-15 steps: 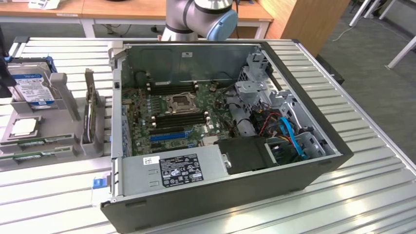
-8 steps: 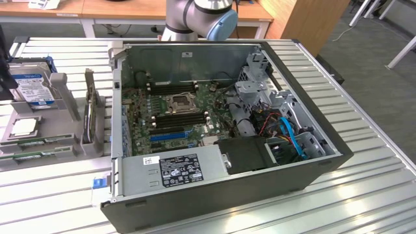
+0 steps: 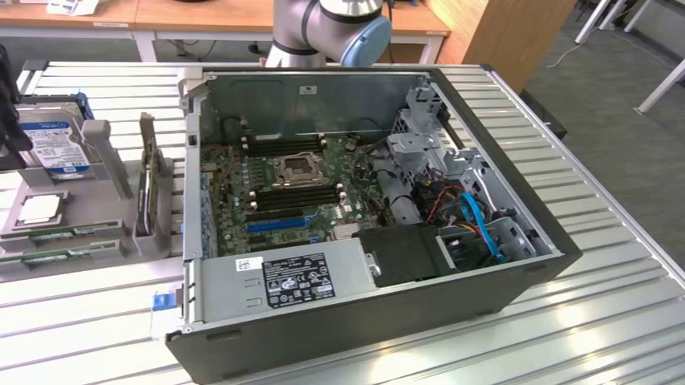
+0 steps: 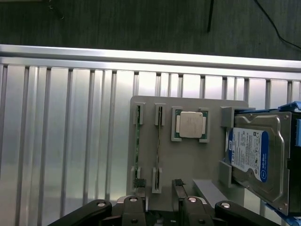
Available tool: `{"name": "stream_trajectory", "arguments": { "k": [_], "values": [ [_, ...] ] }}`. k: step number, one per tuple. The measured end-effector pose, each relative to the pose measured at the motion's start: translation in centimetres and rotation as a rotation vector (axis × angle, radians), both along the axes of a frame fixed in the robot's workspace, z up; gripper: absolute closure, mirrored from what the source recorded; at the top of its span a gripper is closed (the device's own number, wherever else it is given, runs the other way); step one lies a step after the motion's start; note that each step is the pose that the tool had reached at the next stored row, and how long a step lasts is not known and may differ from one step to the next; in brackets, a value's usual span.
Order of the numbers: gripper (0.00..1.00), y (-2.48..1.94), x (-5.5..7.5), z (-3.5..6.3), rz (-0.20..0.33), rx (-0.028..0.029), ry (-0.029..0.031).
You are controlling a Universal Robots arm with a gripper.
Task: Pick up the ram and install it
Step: 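Pick up the ram and move it above insertion slot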
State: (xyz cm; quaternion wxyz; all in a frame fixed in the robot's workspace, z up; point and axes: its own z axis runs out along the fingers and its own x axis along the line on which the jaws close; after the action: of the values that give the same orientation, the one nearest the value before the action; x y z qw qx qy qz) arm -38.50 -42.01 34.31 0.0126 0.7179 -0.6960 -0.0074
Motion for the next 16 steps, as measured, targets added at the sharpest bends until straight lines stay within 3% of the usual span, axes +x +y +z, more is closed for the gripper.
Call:
{"name": "stream_trajectory", "arguments": {
  "k": [16],
  "values": [
    [0.65, 0.0, 0.0, -1.42, 0.0, 0.0, 0.0]
  ]
}}
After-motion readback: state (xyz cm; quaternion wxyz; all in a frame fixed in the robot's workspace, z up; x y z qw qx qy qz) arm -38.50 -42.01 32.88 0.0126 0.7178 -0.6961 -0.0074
